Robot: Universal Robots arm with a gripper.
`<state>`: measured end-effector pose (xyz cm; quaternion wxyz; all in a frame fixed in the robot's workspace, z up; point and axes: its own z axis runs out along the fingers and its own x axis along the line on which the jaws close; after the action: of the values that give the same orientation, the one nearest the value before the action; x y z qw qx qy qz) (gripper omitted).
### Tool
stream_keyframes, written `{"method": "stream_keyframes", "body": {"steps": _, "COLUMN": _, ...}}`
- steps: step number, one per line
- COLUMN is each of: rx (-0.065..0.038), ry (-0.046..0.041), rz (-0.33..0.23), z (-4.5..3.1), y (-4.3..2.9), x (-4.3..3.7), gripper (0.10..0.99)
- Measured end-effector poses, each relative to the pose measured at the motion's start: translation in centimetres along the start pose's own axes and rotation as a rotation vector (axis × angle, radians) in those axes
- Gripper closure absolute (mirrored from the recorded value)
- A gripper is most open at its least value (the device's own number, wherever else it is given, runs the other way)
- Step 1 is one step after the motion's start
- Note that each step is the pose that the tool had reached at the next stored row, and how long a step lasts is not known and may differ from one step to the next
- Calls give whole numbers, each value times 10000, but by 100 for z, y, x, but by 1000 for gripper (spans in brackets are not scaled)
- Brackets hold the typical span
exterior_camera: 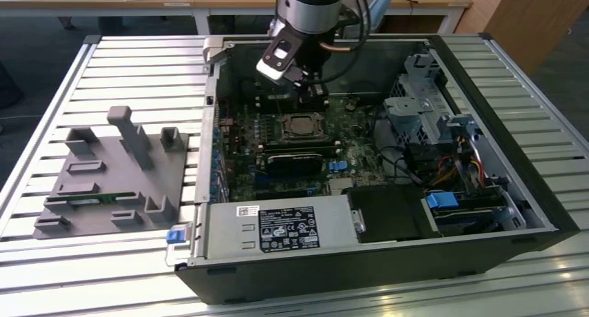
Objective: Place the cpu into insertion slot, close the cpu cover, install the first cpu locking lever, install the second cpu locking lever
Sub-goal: 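Install the first cpu locking lever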
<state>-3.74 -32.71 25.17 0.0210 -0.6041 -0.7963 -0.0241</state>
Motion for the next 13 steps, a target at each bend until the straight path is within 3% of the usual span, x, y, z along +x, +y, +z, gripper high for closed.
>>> {"method": "stream_keyframes", "body": {"steps": 10, "rx": 114, "ry": -11, "rz": -1677, "z": 7, "y": 0, "x": 0, "gripper": 980}}
{"method": "stream_keyframes", "body": {"steps": 13, "rx": 138, "ry": -24, "rz": -1927, "z": 9, "y": 0, "x": 0, "gripper": 980}}
